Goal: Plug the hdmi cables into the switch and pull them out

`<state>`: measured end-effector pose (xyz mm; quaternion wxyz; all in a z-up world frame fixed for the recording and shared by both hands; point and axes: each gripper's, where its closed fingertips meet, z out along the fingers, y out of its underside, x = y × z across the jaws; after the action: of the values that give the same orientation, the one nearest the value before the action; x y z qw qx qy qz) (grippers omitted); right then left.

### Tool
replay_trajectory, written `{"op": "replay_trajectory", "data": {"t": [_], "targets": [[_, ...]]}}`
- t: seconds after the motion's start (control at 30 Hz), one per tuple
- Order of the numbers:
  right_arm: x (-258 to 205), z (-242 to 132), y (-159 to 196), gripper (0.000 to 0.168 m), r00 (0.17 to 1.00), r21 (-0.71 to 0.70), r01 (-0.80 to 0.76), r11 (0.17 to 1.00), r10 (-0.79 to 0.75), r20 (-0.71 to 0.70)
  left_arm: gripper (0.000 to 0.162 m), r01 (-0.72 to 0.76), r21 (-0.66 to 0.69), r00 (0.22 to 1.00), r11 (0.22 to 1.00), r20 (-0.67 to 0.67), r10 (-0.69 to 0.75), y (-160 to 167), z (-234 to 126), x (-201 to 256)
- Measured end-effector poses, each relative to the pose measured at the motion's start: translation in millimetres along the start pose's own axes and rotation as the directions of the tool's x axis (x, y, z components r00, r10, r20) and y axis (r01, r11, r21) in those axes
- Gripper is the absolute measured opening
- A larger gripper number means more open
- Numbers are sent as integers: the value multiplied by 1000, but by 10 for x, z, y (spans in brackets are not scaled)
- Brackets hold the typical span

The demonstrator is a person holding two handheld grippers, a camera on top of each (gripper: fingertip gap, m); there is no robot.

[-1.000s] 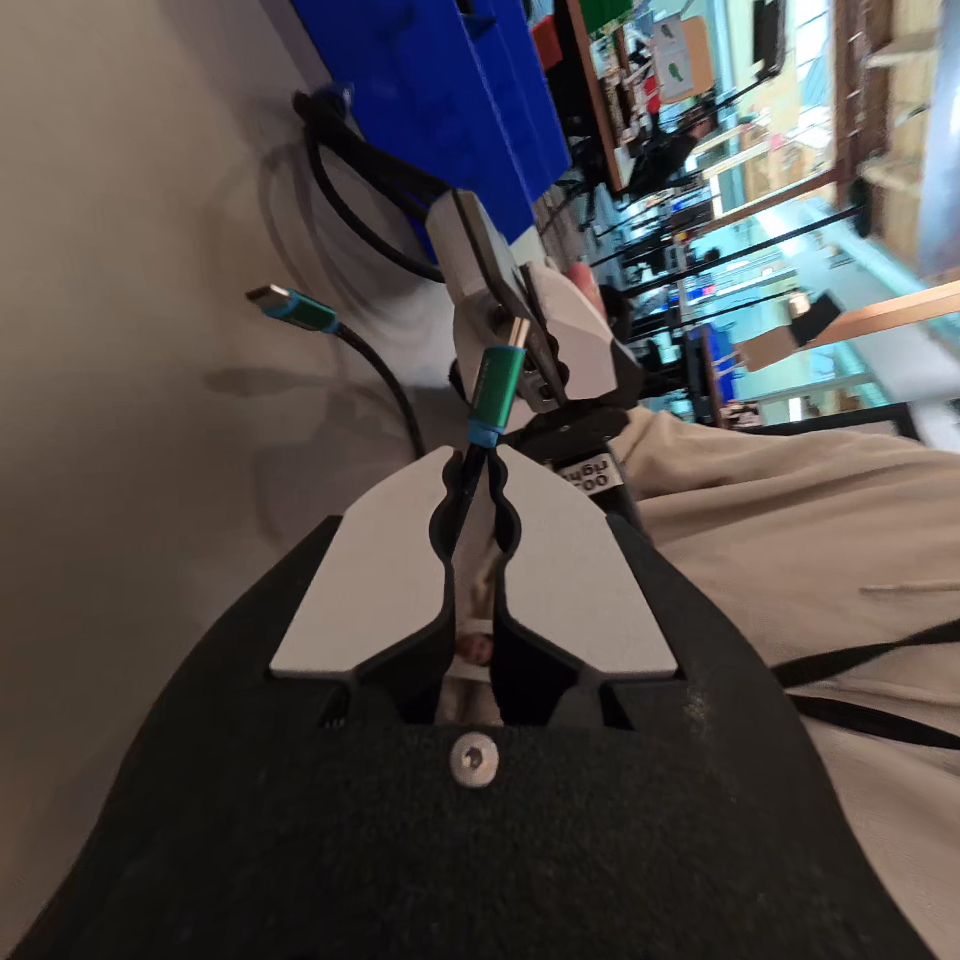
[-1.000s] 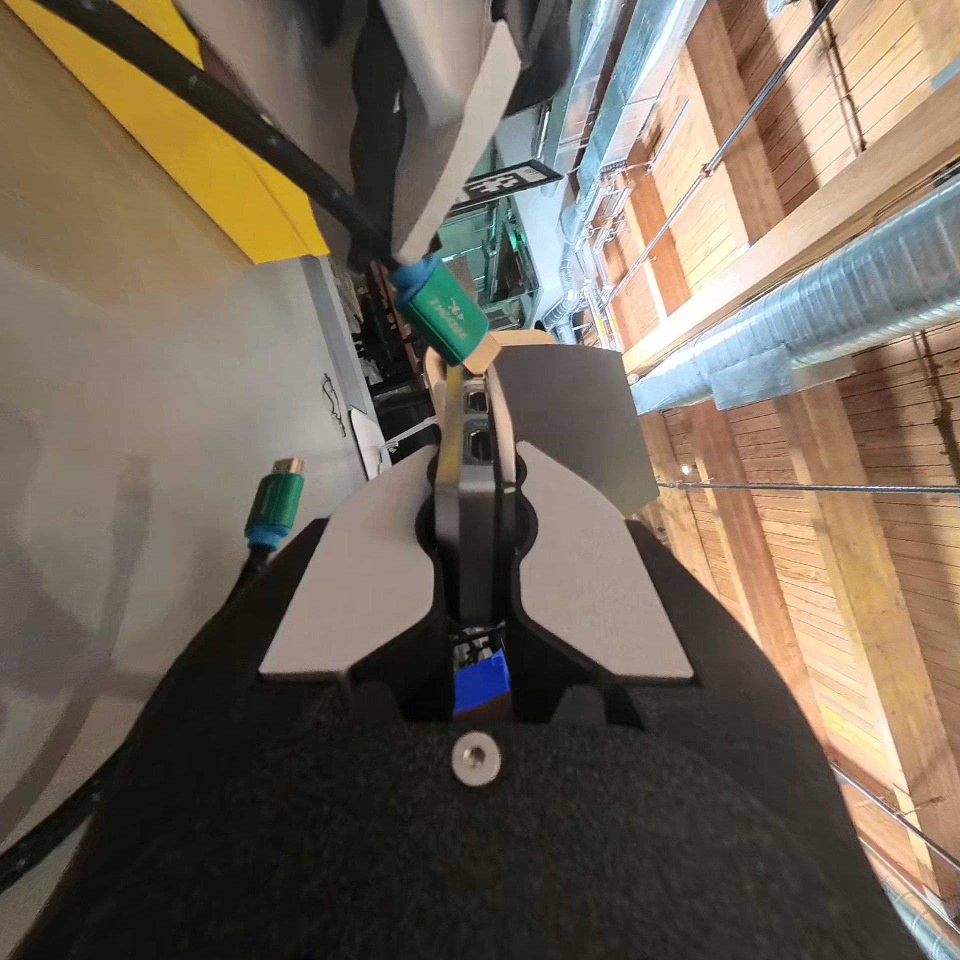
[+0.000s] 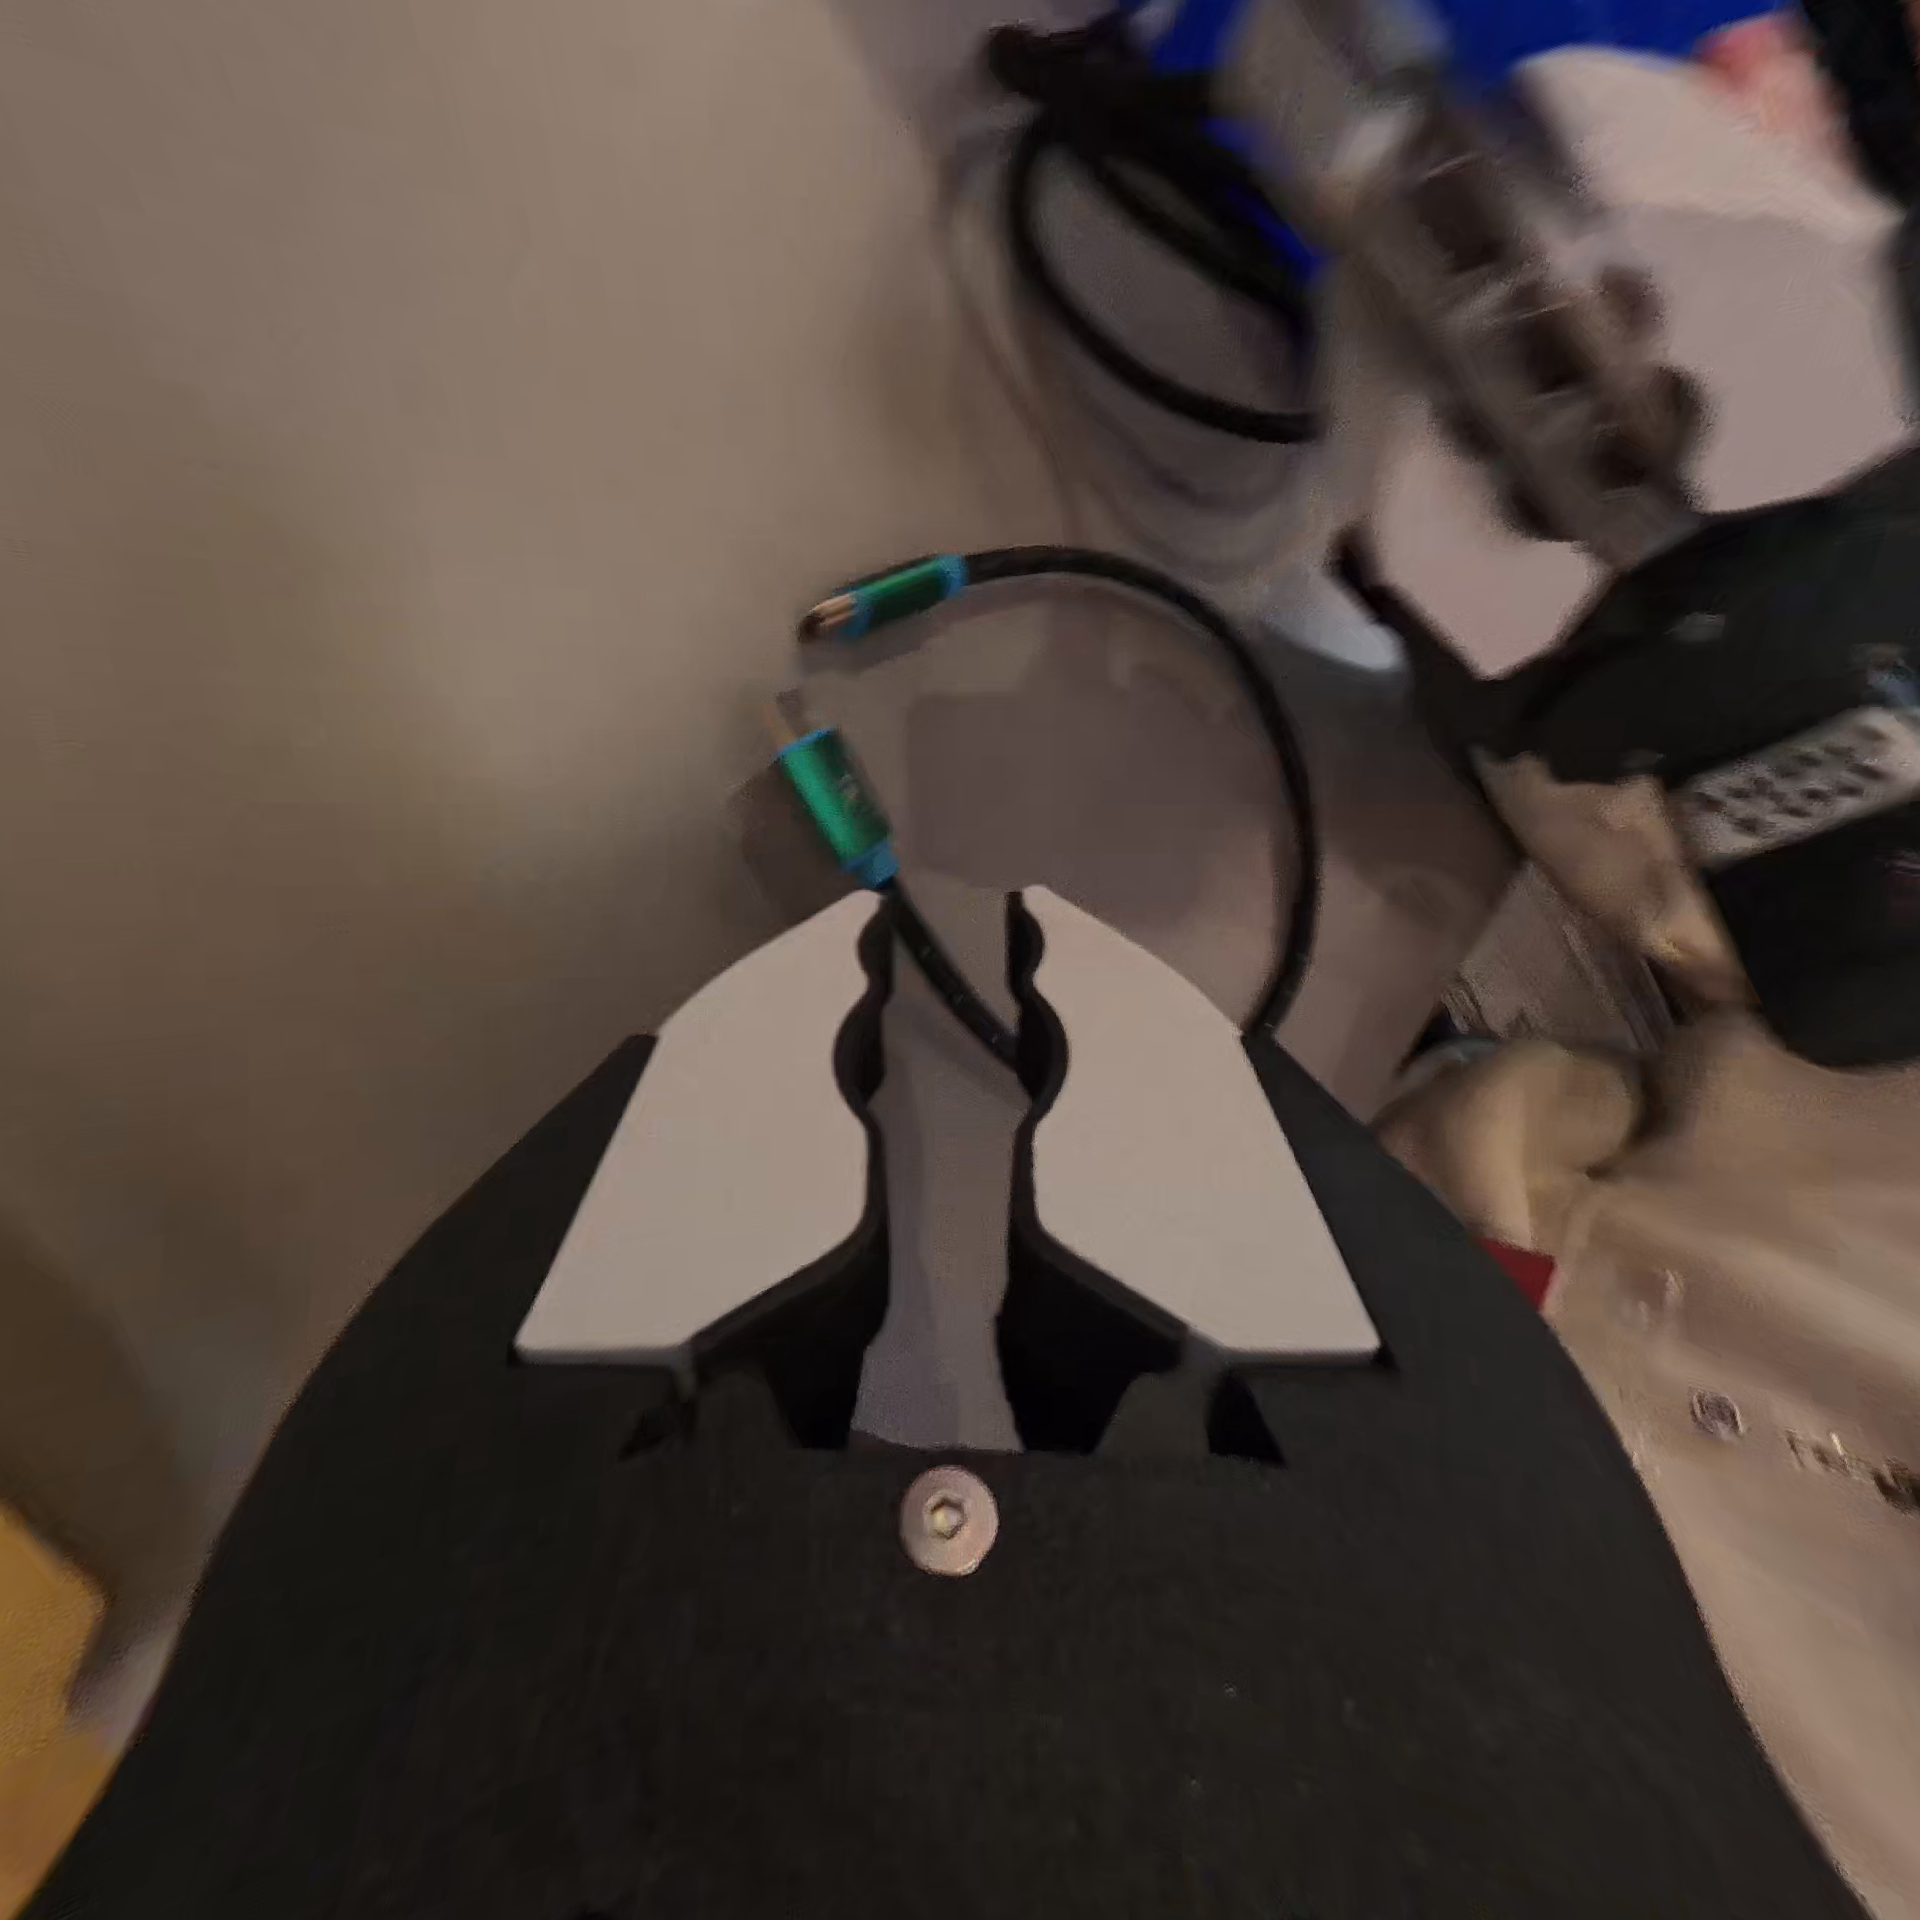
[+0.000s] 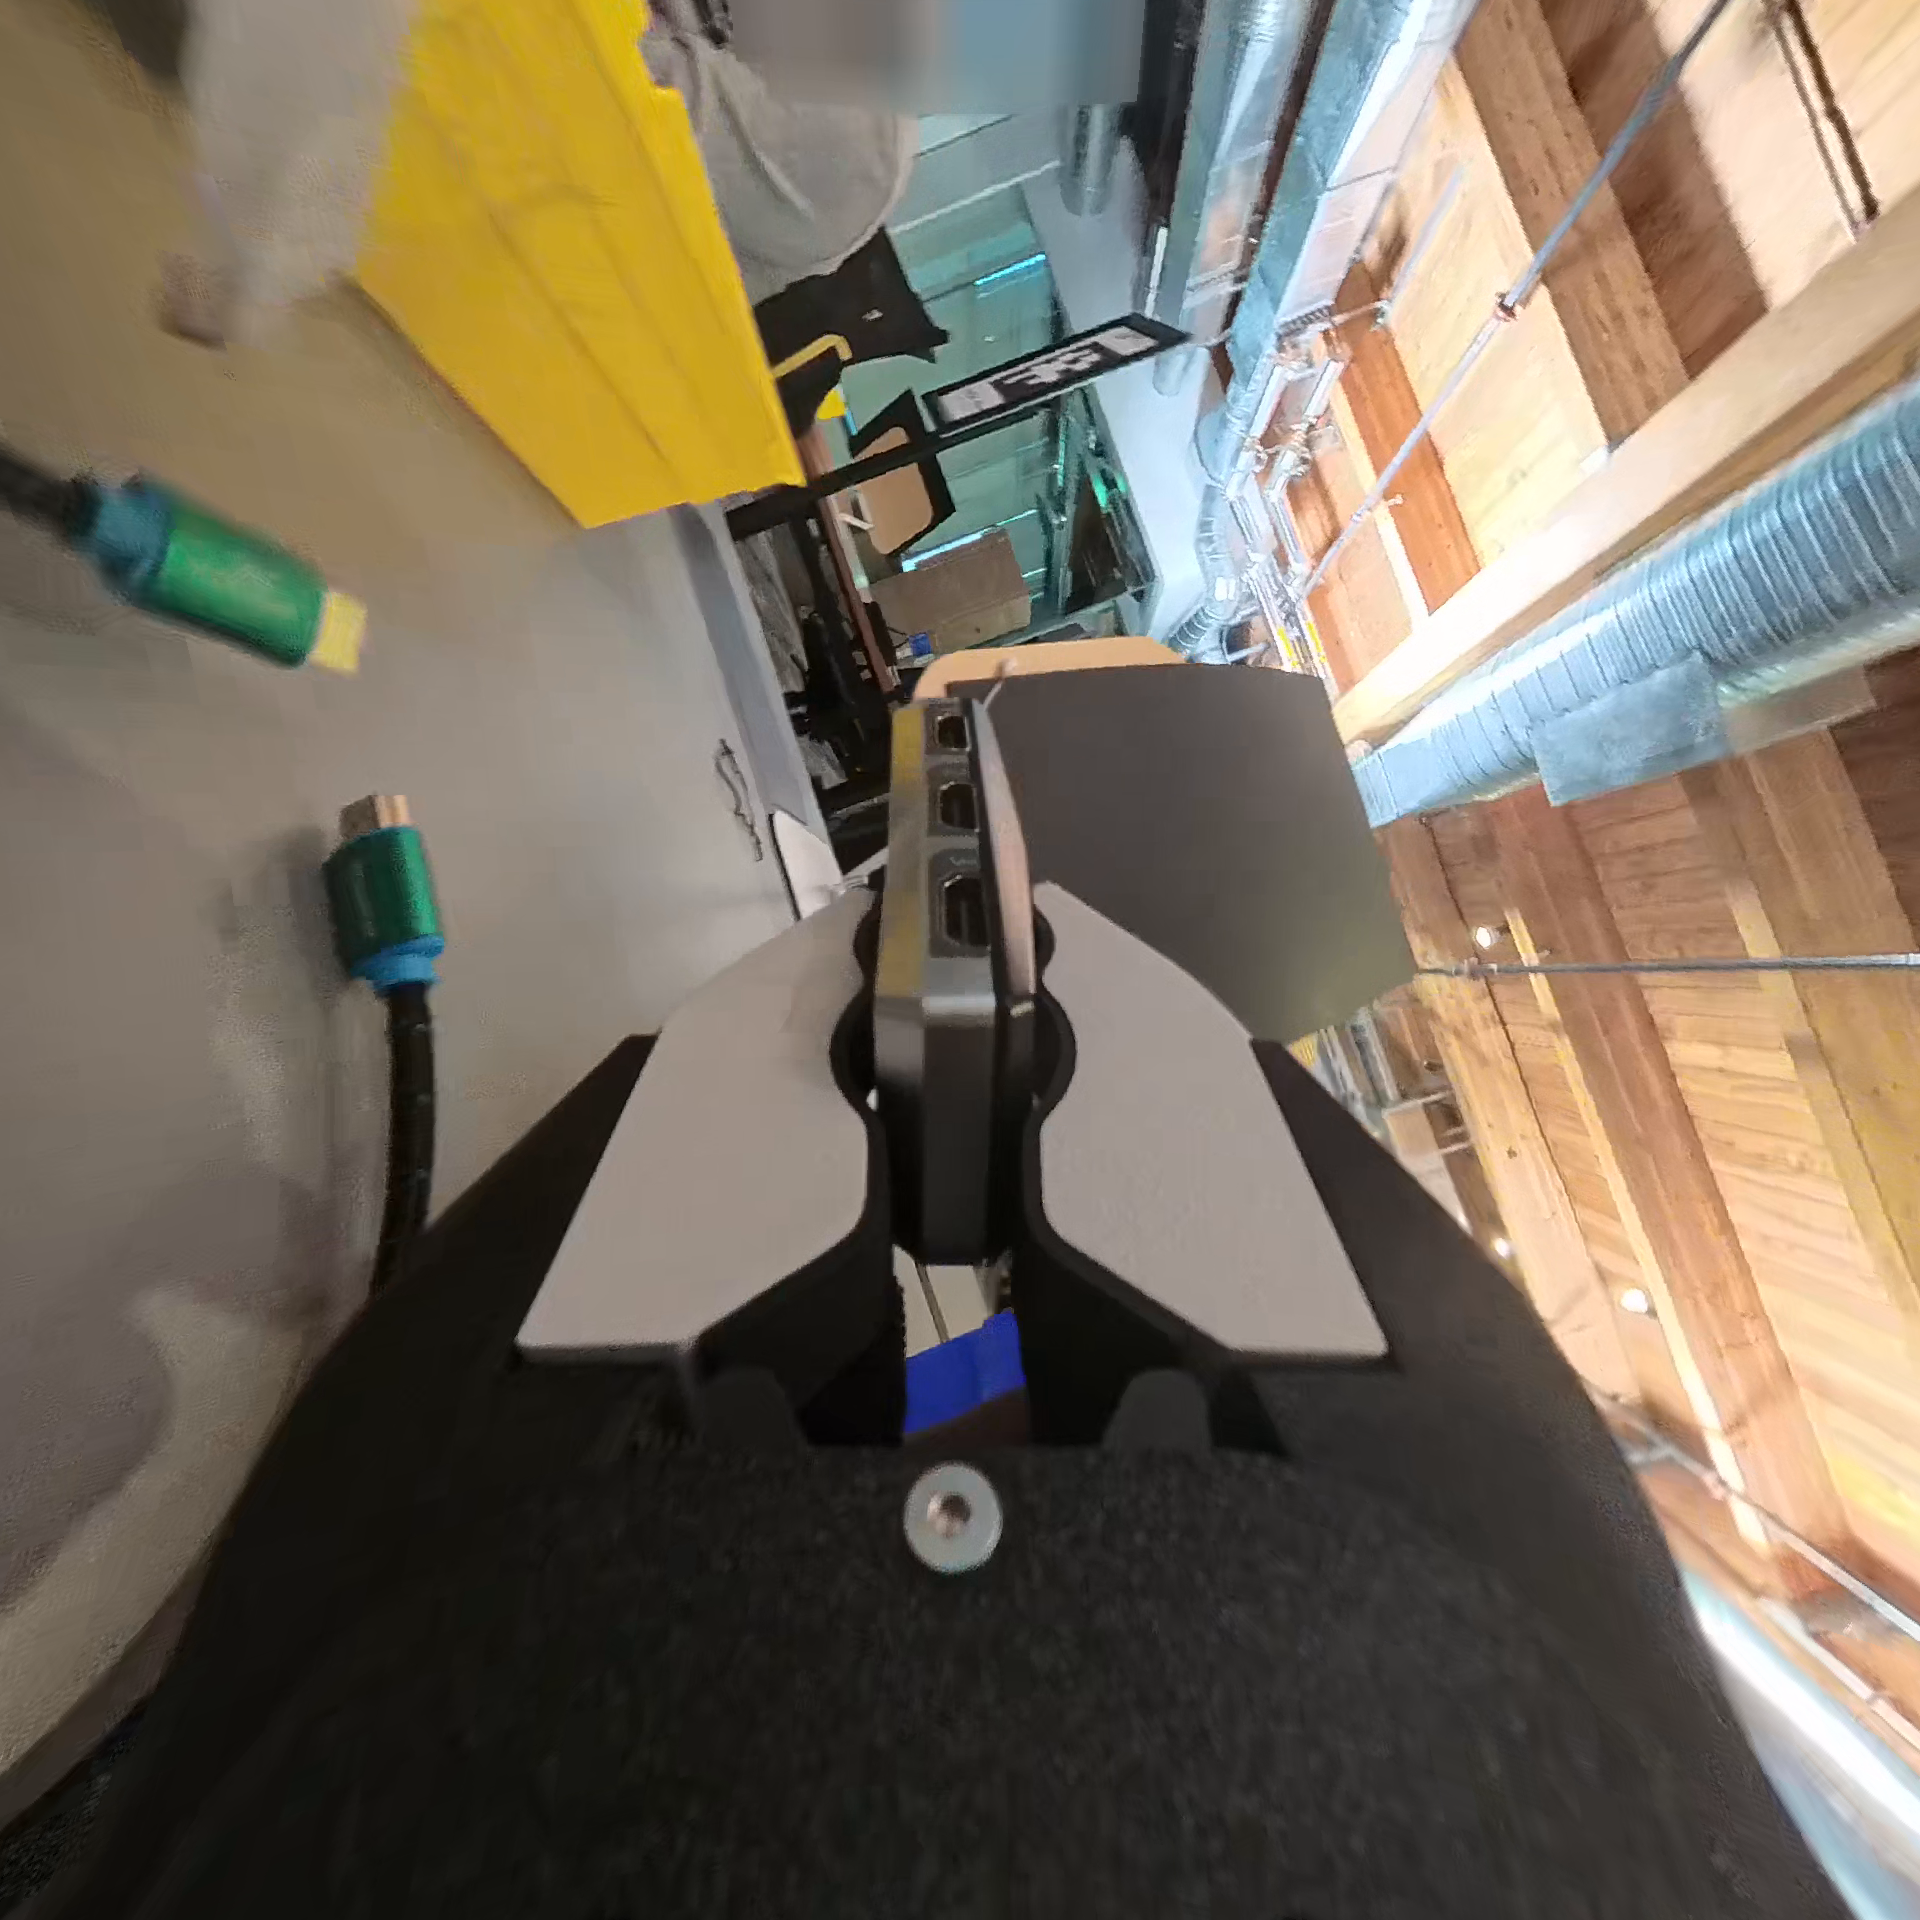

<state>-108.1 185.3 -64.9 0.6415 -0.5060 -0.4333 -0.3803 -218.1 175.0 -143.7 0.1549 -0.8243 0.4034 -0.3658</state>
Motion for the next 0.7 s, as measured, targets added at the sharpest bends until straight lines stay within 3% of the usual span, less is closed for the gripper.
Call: {"op": "replay_trajectory", "data": {"t": [0.1, 0.2, 0.37, 0.43, 0.57, 0.7], "targets": [[132, -26, 38, 23, 997, 4, -72, 997, 72, -24, 42, 112, 113, 986, 987, 113, -125, 5, 26, -146], [133, -18, 58, 23, 995, 13, -93, 996, 93, -21, 54, 230, 125, 970, 965, 53, -238, -19, 194, -177], [54, -19, 37, 23, 995, 23, -98, 995, 98, 5, 41, 343, 91, 937, 935, -108, -333, -74, 423, -137], [45, -18, 44, 22, 993, 23, -117, 993, 117, 13, 12, 346, 43, 929, 937, -154, -336, -47, 484, -91], [44, 0, 64, 23, 994, 28, -109, 994, 108, 15, 11, 319, -57, 896, 946, -308, -321, -65, 427, 162], [0, 75, 16, 23, 999, 64, -38, 997, 37, 24, 11, 259, -156, 789, 953, -535, -302, -372, -17, 523]]}}
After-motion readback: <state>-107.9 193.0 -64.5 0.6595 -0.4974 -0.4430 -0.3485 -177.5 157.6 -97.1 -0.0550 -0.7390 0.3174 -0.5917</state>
